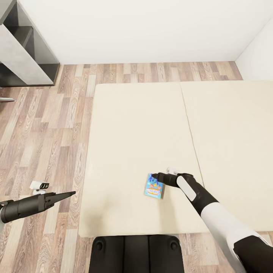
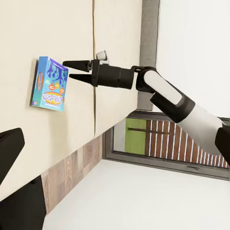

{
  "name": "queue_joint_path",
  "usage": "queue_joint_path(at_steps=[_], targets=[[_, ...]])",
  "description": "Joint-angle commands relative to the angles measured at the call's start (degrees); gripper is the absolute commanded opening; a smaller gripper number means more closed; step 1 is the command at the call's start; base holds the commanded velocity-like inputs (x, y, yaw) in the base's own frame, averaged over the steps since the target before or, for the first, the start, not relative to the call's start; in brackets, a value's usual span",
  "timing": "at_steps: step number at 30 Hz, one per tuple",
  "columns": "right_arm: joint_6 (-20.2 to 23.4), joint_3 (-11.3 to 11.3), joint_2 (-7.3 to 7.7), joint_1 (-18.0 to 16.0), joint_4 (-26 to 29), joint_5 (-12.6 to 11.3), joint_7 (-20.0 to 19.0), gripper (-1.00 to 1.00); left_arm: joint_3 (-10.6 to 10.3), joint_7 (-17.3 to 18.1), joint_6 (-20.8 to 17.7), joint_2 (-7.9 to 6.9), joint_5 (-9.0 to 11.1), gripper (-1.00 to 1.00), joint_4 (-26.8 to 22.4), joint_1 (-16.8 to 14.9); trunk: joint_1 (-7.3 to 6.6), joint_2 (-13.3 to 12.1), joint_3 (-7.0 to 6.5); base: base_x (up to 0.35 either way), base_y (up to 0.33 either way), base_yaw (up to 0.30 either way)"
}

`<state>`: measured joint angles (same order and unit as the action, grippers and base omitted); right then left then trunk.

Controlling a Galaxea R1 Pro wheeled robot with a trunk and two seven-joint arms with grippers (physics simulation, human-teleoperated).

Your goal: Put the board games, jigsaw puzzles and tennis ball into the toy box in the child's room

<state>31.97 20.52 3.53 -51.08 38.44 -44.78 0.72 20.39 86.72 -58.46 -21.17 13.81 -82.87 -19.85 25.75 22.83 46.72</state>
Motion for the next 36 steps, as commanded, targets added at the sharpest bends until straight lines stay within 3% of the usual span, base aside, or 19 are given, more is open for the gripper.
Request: queue_joint_path(at_steps=[1,13,36], targets=[[0.2,0.2,0.07,-0.1,0.1,-0.1,0.1,1.0,0.0,0.2,-0.6,-0.01,0.0,1.0,0.0,0.0,0.03,0.1,0.06,0.0,0.0,0.0],[0.2,0.1,-0.25,-0.4,0.0,-0.1,0.4,1.0,0.0,0.2,-0.6,-0.01,0.0,1.0,0.0,0.0,0.03,0.1,0.21,0.0,0.0,0.0],[-0.2,0.3,-0.49,-0.4,-0.4,-0.1,0.4,1.0,0.0,0.2,-0.6,-0.01,0.0,1.0,0.0,0.0,0.03,0.1,2.14,0.0,0.0,0.0]])
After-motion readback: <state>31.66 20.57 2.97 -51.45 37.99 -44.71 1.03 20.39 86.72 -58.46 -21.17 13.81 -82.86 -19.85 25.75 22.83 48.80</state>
